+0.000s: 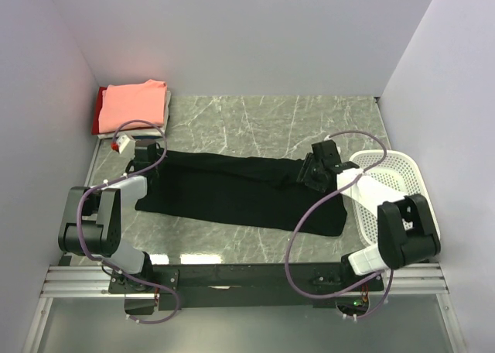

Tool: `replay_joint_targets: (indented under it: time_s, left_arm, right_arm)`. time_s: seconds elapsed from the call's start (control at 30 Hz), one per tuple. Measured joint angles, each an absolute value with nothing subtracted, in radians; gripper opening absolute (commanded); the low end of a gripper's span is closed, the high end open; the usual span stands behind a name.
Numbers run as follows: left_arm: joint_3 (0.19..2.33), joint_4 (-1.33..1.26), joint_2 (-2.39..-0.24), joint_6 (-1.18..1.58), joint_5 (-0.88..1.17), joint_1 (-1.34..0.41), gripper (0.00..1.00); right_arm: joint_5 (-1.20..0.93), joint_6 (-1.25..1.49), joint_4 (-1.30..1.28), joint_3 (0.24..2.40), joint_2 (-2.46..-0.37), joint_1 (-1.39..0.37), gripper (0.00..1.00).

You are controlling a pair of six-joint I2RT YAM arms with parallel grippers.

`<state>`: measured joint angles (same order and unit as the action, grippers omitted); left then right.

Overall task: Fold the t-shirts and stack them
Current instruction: Fold the tshirt

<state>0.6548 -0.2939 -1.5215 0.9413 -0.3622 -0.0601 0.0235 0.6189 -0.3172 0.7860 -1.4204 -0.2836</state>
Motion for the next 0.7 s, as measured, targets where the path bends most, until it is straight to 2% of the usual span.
replay_joint_targets:
  time_s: [0.13, 0.23, 0.27, 0.33, 0.5, 0.7]
  left_arm:
    - [0.655, -0.295, -1.523, 0.941, -0.358, -0.059, 0.01]
    - [0.655, -0.295, -1.523, 0.941, -0.356, -0.059, 0.01]
    - [0.655, -0.295, -1.523, 0.941, -0.356, -0.059, 0.01]
    - [0.655, -0.295, -1.523, 0.941, -0.356, -0.059, 0.01]
    - [0.652, -0.296, -1.523, 0.941, -0.356, -0.058, 0.01]
    - [0.643, -0.299, -1.523, 0.941, -0.356, -0.056, 0.01]
  right_arm:
    - [0.021, 0.619, -0.297, 0.819, -1.494, -0.284, 0.47]
    - [0.031, 0.614, -0.289, 0.835, -1.53, -0.284, 0.24]
    - [0.036, 0.611, -0.29, 0.84, -1.536, -0.284, 0.09]
    - [0.045, 0.607, -0.294, 0.847, -1.538, -0.284, 0.01]
    - [0.068, 0.604, -0.329, 0.853, -1.489, -0.284, 0.0]
    - [0.08, 0.6, -0.384, 0.843, -1.3, -0.284, 0.0]
